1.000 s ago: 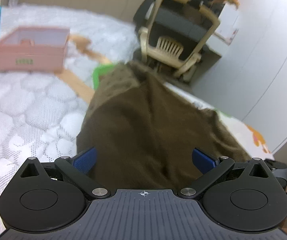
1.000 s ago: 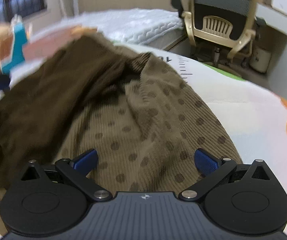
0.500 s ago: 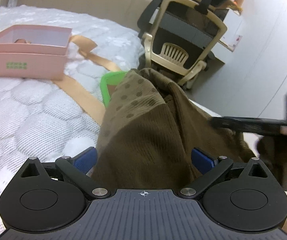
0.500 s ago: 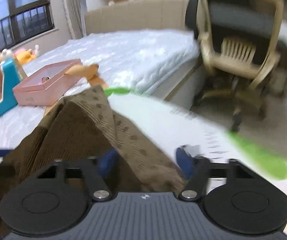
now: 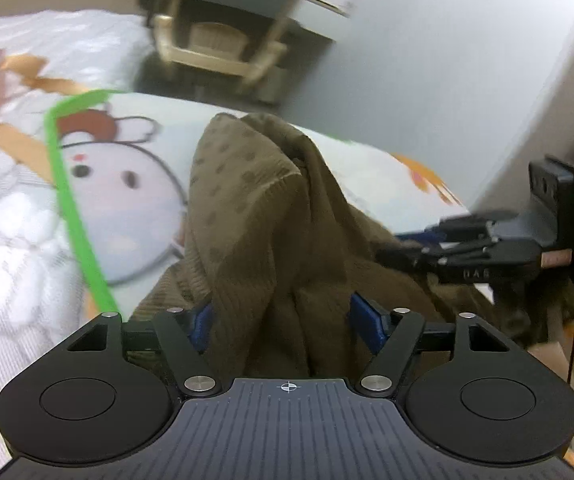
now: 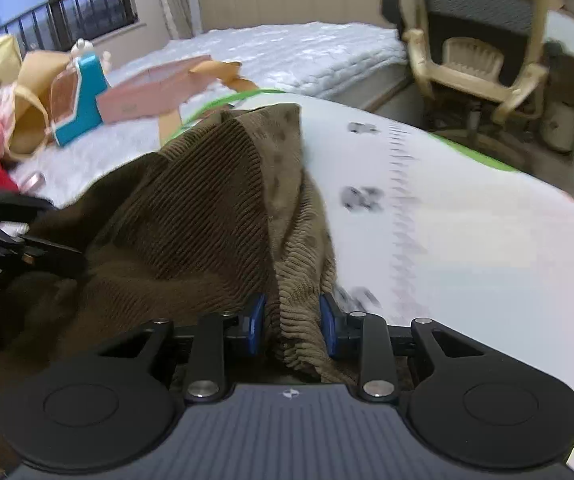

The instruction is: Fold clothes

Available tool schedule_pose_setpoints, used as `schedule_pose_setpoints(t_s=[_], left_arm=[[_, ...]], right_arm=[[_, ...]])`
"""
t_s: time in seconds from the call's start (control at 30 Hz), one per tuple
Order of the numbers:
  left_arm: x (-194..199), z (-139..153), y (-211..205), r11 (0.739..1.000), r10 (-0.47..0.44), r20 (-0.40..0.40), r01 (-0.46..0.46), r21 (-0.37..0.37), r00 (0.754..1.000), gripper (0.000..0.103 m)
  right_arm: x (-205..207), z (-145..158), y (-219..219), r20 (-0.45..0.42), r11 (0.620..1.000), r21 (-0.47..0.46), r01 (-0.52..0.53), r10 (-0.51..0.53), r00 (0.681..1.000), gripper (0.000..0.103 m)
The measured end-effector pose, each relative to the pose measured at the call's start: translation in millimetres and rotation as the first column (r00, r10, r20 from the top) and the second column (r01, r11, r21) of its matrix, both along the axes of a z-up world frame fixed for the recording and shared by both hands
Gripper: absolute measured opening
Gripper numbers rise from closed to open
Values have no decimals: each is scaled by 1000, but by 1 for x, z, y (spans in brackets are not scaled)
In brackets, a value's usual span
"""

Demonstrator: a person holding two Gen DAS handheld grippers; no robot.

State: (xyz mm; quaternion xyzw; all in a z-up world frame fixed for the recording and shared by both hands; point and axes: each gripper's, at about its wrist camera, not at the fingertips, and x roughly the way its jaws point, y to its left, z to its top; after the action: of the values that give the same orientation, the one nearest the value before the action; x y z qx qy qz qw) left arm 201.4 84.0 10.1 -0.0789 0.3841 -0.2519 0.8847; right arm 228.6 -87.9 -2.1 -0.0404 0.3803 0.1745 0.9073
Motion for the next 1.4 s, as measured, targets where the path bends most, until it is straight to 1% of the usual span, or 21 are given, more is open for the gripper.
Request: schedule_pose_setpoints(t_s=[0.07, 0.1, 0.13, 0.17, 0.2, 0.27, 0.37, 0.43, 0.47, 0.5, 0.6, 0.67, 0.73, 0.8, 0.9, 0.93, 1.0, 1.1, 1.17, 1.27, 1.4], left_arm=[[-13, 12, 4, 999, 30, 31, -31, 17, 999, 82], [-19, 18, 8, 998, 55, 49, -56, 23, 997, 85], [-24, 25, 13, 996, 84, 67, -86, 28, 994, 87], [-29, 31, 20, 991, 123, 81, -126, 33, 989, 88], [-34, 37, 28, 984, 166, 95, -171, 40, 981, 89], [-46, 46, 40, 968, 236, 121, -244, 56, 964, 90], [-57, 56, 49, 957, 271, 141, -282, 70, 952, 93], [-70, 61, 49, 961, 252, 155, -266, 74, 955, 94], [-77, 63, 48, 964, 239, 162, -254, 77, 957, 95], [-82, 65, 46, 967, 224, 170, -240, 83, 960, 96], [-93, 59, 25, 973, 139, 182, -168, 157, 973, 97], [-100, 54, 9, 970, 76, 185, -116, 212, 980, 98], [-107, 47, -8, 962, 11, 180, -60, 266, 984, 99], [-109, 33, -27, 948, -65, 161, 10, 317, 985, 99], [-109, 18, -47, 917, -143, 155, 72, 393, 977, 99], [-107, 15, -51, 908, -156, 160, 77, 412, 975, 99], [-103, 12, -53, 900, -150, 164, 66, 430, 975, 99], [-103, 8, -45, 898, -123, 140, 50, 438, 982, 100], [-112, 7, -35, 899, -133, 116, 71, 432, 984, 100], [-133, 5, -25, 895, -163, 83, 112, 432, 983, 100], [-140, 0, -22, 890, -100, 118, 35, 454, 988, 99]], right_arm=[[-36, 14, 1, 116, 996, -92, -21, 32, 993, 32], [-54, 22, 5, 155, 992, -107, -60, 76, 985, 40], [-72, 31, 10, 180, 988, -103, -112, 129, 975, 48], [-89, 38, 15, 194, 982, -80, -169, 182, 964, 63], [-104, 42, 23, 195, 971, -39, -234, 237, 952, 67], [-126, 39, 44, 168, 933, 20, -360, 352, 921, 67], [-144, 22, 80, 141, 871, 34, -490, 481, 865, 67], [-141, 10, 96, 130, 868, -3, -497, 493, 860, 57], [-139, 5, 104, 124, 871, -27, -491, 490, 863, 23], [-136, -1, 111, 118, 873, -51, -484, 487, 866, 11], [-121, 11, 89, 162, 915, -47, -400, 402, 901, 9], [-104, 35, 49, 247, 965, -46, -259, 262, 933, 9], [-87, 61, -10, 348, 998, -48, -37, 52, 936, 9], [-72, 81, -72, 439, 979, -42, 202, -163, 884, 9], [-51, 89, -155, 519, 861, -51, 506, -410, 750, 9], [-44, 83, -174, 511, 831, -58, 553, -451, 732, 9], [-29, 67, -203, 463, 790, -72, 609, -514, 722, 9], [-7, 32, -221, 309, 760, -58, 647, -602, 736, 15], [-12, 23, -214, 285, 770, -26, 638, -606, 743, 22], [-24, 14, -198, 286, 792, 6, 611, -587, 758, 59], [-38, 19, -178, 313, 817, 62, 574, -562, 766, 67]])
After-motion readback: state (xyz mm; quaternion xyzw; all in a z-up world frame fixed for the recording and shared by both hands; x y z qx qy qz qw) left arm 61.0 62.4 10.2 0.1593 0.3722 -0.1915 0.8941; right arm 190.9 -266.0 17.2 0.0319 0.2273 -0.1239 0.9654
